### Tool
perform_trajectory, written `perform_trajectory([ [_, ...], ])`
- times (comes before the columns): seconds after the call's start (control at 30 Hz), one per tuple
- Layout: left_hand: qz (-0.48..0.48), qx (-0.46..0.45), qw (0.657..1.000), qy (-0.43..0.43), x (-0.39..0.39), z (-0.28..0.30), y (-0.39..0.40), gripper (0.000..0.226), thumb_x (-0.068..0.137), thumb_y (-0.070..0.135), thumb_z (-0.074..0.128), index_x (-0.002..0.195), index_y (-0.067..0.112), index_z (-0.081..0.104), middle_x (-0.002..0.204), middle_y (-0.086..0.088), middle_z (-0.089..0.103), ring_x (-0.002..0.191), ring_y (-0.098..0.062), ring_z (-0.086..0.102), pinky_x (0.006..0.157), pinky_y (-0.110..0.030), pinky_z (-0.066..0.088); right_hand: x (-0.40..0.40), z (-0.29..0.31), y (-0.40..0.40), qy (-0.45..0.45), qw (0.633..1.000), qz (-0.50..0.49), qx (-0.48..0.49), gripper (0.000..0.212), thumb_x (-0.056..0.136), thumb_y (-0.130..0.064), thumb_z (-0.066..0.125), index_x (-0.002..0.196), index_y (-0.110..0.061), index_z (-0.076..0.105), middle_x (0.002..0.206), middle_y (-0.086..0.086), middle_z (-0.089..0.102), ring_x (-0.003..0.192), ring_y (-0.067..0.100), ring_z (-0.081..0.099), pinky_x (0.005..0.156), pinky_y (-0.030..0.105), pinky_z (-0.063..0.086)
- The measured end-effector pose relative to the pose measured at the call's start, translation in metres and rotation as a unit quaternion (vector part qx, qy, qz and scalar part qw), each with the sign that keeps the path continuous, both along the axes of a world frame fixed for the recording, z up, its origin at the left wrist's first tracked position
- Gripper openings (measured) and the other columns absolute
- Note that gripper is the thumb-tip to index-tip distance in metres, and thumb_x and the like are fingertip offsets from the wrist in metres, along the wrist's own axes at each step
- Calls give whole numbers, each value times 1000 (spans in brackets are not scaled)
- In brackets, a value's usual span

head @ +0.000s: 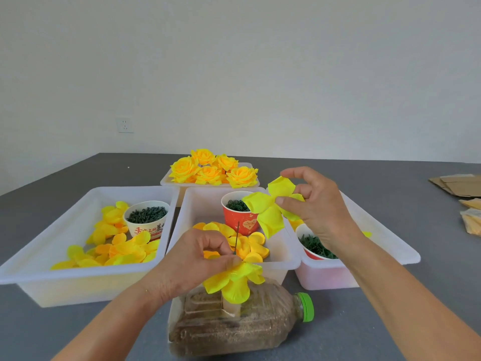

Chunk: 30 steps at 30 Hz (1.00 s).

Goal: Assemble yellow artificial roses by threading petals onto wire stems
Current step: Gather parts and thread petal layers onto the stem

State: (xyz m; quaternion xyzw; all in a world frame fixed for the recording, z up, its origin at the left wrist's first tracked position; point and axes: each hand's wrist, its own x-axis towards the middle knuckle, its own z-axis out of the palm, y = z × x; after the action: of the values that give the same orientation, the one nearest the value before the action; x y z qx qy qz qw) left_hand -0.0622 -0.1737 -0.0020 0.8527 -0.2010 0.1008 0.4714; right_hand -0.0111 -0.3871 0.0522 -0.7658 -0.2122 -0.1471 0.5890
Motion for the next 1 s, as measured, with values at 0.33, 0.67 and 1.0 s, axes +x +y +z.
perform_trajectory([
  [0.33,11,-6,1000,4,-1,0,-1,17,77,12,74,62,13,67,62,16,61,65,1,56,70,-11,43,-11,11,16,189,968,50,158,14,75,-2,68,76,-16,66,68,2,67,61,14,61,57,24,50],
  [0.67,18,-4,1000,5,-2,1,-1,16,78,15,74,64,14,68,61,16,61,65,1,55,71,-12,44,-17,4,40,427,763,172,454,25,61,8,58,87,7,59,72,16,64,50,19,64,46,22,51],
  [1.0,23,-8,1000,5,-4,1,-2,15,78,14,74,65,13,67,64,12,60,66,-1,55,73,-13,45,-18,-2,46,414,664,205,588,14,67,-2,49,57,-1,58,59,6,57,46,16,58,45,20,47],
])
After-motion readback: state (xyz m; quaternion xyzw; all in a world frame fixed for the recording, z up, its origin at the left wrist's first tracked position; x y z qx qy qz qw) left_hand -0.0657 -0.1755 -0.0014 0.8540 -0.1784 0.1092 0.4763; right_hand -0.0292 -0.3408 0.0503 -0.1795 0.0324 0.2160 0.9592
